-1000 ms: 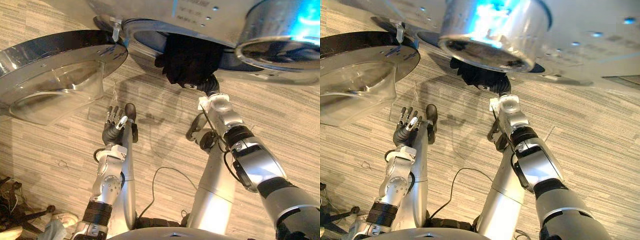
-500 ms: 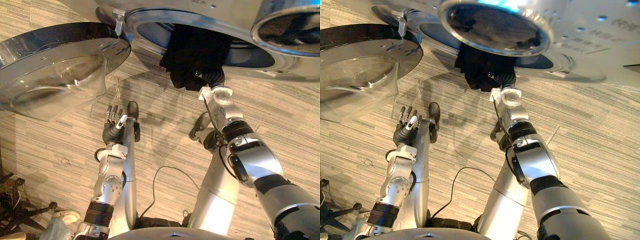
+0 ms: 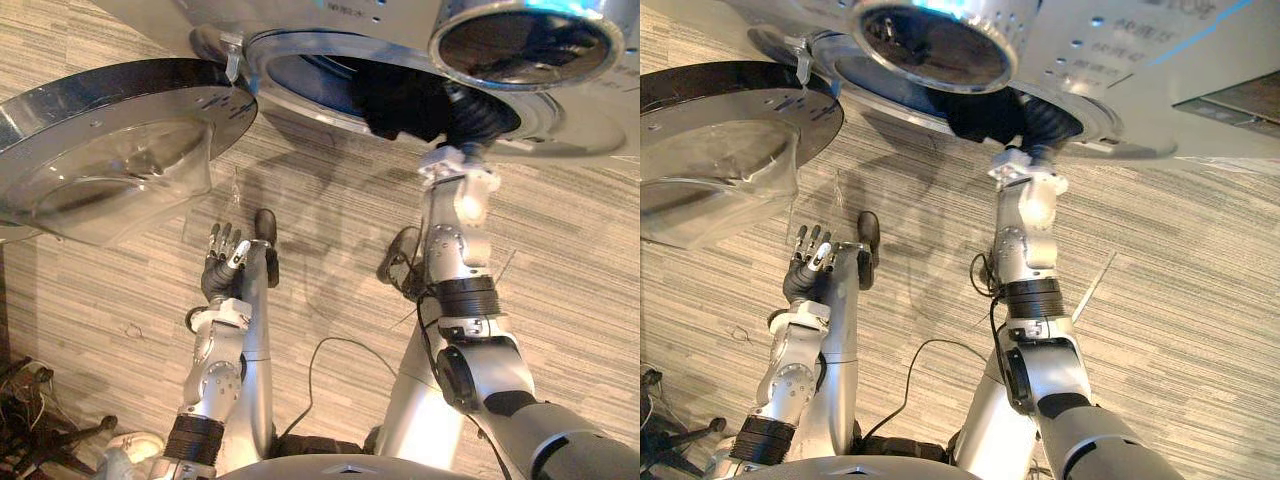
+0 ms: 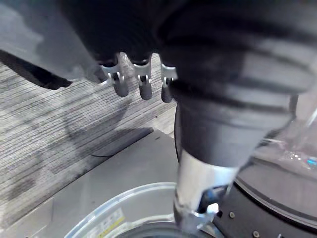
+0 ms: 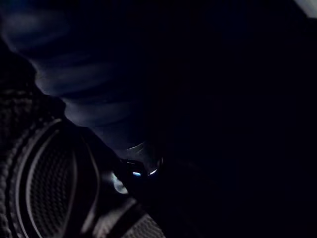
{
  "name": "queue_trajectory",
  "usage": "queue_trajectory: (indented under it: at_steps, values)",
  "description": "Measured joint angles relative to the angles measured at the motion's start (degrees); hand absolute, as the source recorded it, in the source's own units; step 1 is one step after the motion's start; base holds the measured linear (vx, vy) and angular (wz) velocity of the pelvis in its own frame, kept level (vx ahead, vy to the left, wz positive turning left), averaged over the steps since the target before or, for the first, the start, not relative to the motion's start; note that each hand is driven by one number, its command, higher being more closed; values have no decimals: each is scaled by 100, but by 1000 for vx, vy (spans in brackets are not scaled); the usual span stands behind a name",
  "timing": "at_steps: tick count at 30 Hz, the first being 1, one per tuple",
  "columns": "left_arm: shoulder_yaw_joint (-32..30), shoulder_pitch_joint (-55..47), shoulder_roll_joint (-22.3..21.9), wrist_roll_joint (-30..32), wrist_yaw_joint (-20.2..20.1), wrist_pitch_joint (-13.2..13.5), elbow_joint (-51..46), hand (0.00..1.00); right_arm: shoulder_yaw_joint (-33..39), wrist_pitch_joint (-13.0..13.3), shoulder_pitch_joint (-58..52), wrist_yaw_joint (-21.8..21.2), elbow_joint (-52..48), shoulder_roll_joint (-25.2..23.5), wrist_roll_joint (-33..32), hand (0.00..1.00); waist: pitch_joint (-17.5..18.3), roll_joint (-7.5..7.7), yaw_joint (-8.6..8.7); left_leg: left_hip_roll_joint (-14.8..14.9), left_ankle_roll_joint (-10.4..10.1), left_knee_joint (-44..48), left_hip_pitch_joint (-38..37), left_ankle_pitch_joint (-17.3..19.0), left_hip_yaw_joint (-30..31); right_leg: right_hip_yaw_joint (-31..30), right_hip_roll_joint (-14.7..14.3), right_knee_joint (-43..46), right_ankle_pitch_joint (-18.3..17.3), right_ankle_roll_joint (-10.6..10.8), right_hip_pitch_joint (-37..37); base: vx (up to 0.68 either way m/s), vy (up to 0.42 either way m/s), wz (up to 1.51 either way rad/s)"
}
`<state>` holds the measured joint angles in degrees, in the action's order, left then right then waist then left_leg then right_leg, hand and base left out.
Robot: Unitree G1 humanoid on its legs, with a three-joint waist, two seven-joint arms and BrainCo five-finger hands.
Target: Pick up the laundry basket with both hands and put the clothes into the washing machine.
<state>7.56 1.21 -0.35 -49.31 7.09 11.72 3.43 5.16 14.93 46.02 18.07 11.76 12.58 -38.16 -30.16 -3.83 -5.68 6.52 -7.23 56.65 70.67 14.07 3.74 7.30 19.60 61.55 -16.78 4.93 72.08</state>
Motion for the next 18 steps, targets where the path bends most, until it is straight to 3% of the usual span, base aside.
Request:
queue_trajectory:
  at_steps: [2,6,9,12,13,18]
  values:
    - [35,-33,1,-1,0,-4,-46,0,47,7,425,71,147,109,-219,100,0,0,4,2,-11,14,25,-12,3,5,-1,-4,33,-52,10,0,0,0]
    - [250,-38,0,-10,-9,-6,-77,0,194,93,1707,137,1607,583,-739,100,0,-1,-48,-4,-10,34,84,-12,28,41,4,-40,88,-65,19,0,0,0]
    - [468,-46,20,-13,-29,-13,-235,0,156,-4,2651,142,2650,1245,-1727,100,2,-4,-117,-21,2,113,304,-22,135,142,20,-40,108,-54,119,-12,23,6]
    - [632,-50,-7,-14,-14,12,-423,0,-311,-42,3290,232,3090,1799,-2287,100,-20,-69,-217,-53,11,268,542,-29,250,196,37,38,125,-51,255,-26,23,5]
    - [645,-75,-53,-13,8,29,-521,0,-435,99,3491,241,3186,1992,-2431,100,-19,-71,-252,-62,12,291,642,-54,276,241,47,42,147,-70,310,-42,34,3]
    - [624,-116,-248,-14,33,158,-655,0,-1176,84,3849,391,3551,2247,-2856,100,-19,-72,-254,-2,8,451,845,-82,379,302,1,40,243,-107,411,-52,29,-9]
